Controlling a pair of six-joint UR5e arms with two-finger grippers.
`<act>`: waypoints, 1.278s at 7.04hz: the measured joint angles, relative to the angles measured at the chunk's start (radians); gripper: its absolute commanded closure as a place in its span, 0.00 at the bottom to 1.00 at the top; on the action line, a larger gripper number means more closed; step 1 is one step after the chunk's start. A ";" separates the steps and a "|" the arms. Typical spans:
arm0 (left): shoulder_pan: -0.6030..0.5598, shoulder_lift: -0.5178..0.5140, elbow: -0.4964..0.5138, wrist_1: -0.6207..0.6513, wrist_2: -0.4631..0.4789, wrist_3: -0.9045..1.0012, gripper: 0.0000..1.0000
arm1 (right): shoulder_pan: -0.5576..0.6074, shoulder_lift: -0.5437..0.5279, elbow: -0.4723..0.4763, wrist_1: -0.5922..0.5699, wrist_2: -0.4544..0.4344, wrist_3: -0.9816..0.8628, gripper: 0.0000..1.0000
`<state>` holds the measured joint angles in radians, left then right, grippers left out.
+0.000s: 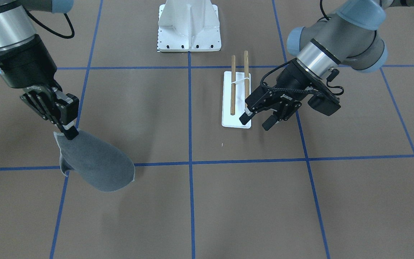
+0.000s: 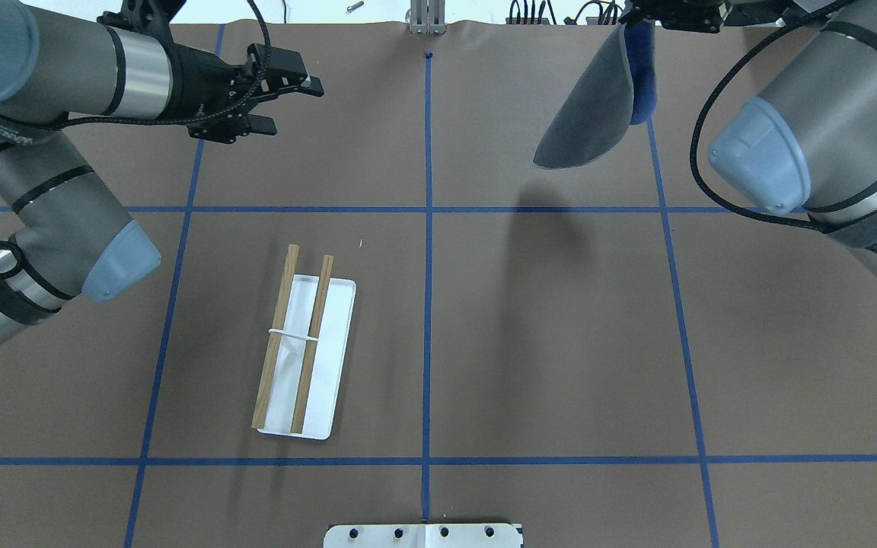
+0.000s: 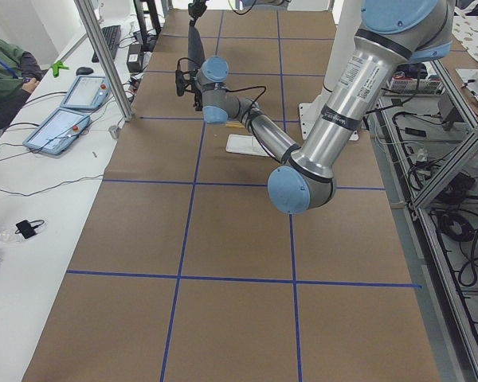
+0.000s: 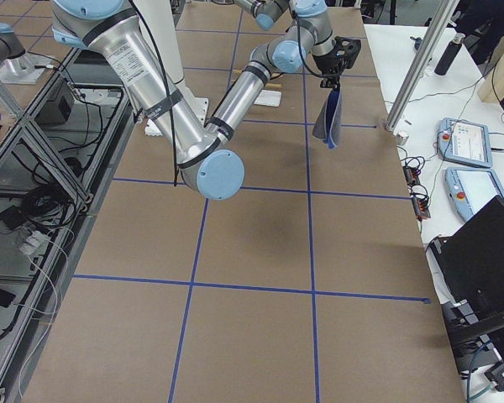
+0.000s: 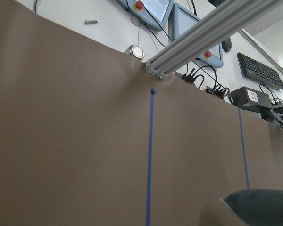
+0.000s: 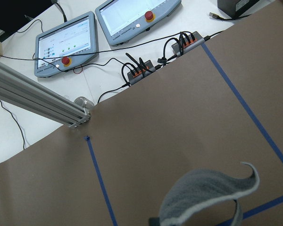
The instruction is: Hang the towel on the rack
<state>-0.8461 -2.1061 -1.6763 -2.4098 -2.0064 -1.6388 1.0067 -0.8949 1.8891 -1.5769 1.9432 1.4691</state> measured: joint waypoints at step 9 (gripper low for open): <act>0.124 -0.206 0.073 0.148 0.034 -0.530 0.02 | -0.365 0.059 0.114 -0.002 -0.442 -0.321 1.00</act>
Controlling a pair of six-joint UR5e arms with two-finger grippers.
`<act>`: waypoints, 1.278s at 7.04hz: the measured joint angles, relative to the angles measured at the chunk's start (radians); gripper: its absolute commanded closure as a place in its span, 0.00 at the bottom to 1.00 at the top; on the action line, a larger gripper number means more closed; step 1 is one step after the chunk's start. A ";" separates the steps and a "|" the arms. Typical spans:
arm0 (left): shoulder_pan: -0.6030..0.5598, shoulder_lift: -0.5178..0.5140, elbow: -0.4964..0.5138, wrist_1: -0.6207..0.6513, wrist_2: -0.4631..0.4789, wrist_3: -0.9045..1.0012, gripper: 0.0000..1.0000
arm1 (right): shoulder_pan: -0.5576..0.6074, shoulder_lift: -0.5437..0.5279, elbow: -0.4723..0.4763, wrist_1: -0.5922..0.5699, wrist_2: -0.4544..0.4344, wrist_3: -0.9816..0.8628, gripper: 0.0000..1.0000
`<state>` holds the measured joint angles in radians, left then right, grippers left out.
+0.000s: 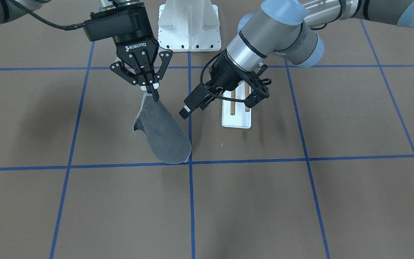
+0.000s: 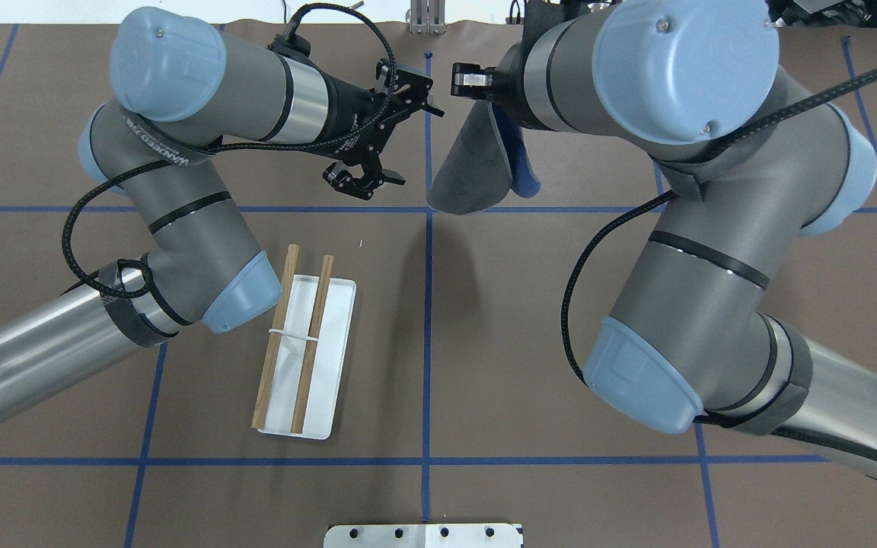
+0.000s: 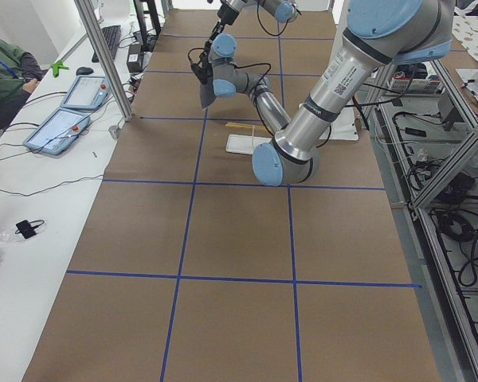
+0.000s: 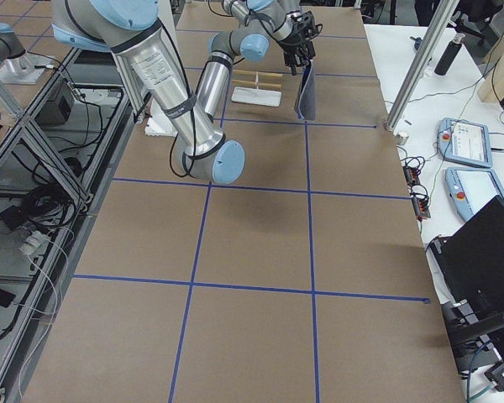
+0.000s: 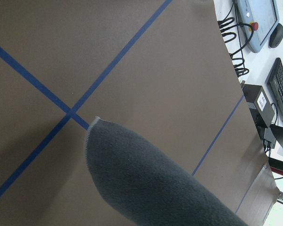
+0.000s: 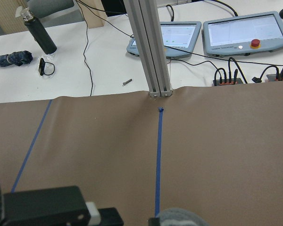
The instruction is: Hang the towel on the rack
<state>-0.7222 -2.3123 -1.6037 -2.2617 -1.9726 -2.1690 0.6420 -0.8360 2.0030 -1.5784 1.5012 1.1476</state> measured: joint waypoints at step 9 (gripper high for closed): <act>0.012 0.006 0.011 -0.009 0.054 -0.064 0.14 | -0.107 0.011 0.053 0.000 -0.137 -0.078 1.00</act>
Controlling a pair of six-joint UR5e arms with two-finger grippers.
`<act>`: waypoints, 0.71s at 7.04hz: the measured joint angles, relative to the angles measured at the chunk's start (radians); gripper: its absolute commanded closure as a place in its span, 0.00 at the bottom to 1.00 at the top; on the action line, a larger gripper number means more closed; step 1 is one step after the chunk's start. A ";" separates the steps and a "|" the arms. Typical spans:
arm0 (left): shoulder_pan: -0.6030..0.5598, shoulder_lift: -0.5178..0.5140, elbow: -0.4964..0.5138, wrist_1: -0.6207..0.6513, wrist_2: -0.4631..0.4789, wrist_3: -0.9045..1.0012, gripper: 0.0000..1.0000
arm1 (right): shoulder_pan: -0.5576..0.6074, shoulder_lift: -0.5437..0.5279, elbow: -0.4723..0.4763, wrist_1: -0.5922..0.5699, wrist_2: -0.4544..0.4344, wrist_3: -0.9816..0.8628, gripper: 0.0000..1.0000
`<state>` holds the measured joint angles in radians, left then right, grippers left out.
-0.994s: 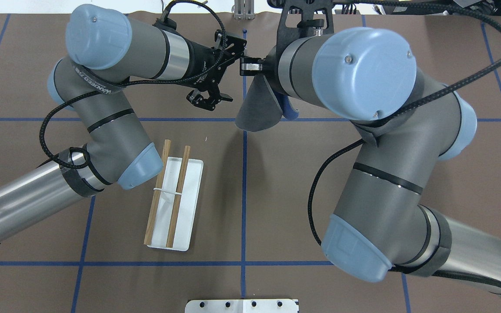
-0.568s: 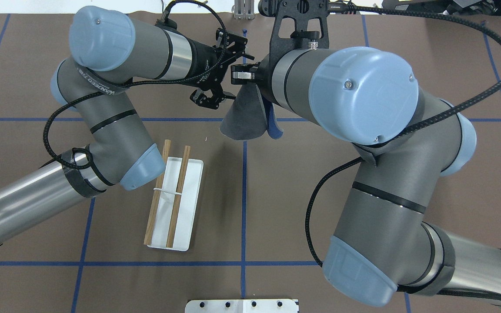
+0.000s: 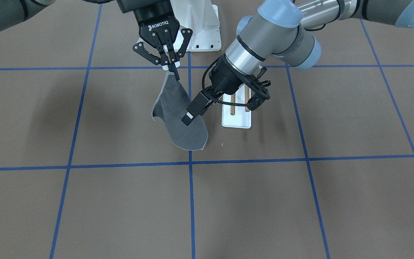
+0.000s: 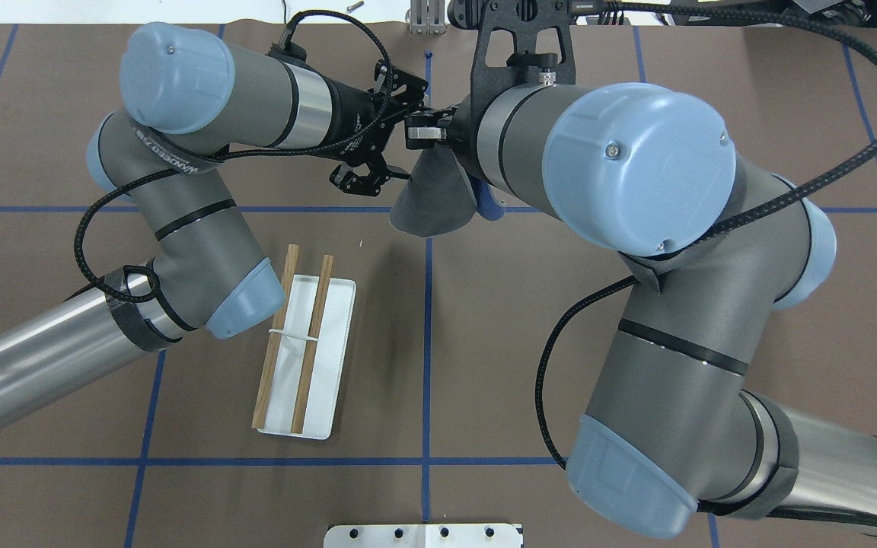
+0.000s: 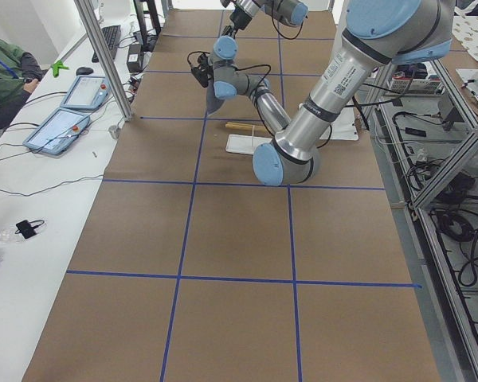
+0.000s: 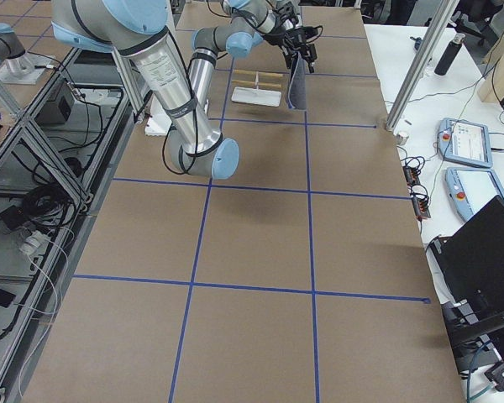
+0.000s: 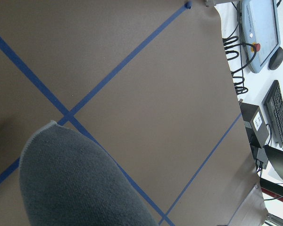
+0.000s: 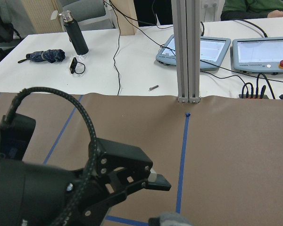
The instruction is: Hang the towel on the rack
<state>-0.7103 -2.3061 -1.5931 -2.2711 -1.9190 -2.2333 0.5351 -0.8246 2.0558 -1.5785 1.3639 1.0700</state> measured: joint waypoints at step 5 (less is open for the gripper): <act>0.017 0.000 -0.001 -0.001 0.000 -0.004 0.21 | 0.000 0.006 -0.003 0.001 -0.024 -0.017 1.00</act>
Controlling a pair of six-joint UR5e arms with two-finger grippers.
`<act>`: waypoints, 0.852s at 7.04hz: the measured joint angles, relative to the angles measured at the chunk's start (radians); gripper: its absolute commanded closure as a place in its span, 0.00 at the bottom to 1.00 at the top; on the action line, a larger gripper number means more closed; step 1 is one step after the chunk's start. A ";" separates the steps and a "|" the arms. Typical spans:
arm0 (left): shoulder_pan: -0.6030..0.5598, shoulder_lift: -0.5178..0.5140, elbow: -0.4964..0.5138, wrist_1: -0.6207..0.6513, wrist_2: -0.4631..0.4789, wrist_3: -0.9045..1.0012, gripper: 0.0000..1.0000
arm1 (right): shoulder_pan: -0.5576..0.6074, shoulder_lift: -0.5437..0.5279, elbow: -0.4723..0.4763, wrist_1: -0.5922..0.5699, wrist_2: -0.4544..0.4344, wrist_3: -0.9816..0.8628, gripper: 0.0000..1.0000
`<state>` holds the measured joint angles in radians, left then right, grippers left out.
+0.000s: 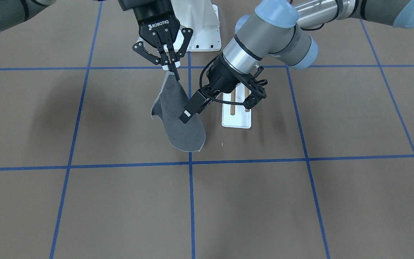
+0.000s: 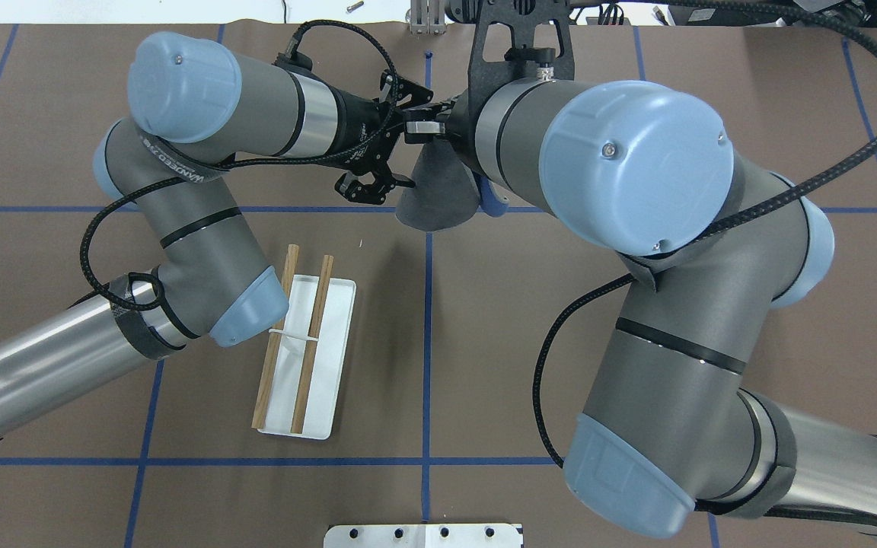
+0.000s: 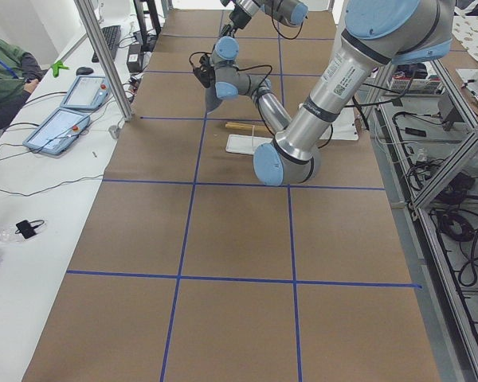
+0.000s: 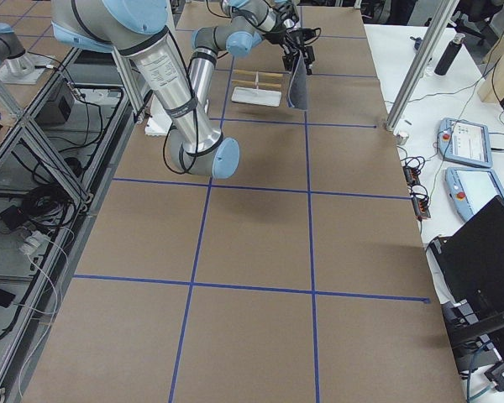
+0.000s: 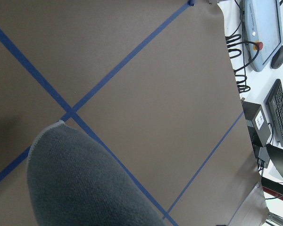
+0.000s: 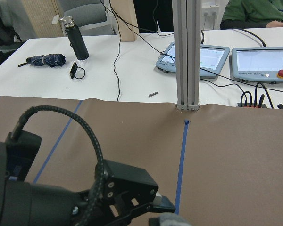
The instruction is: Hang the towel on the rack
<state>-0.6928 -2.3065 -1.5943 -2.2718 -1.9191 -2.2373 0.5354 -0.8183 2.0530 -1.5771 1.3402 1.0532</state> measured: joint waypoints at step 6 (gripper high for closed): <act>0.017 -0.002 -0.005 -0.020 -0.001 0.007 1.00 | 0.002 0.000 0.000 0.000 -0.015 -0.001 1.00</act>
<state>-0.6755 -2.3083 -1.5989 -2.2918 -1.9201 -2.2298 0.5369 -0.8178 2.0535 -1.5769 1.3254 1.0523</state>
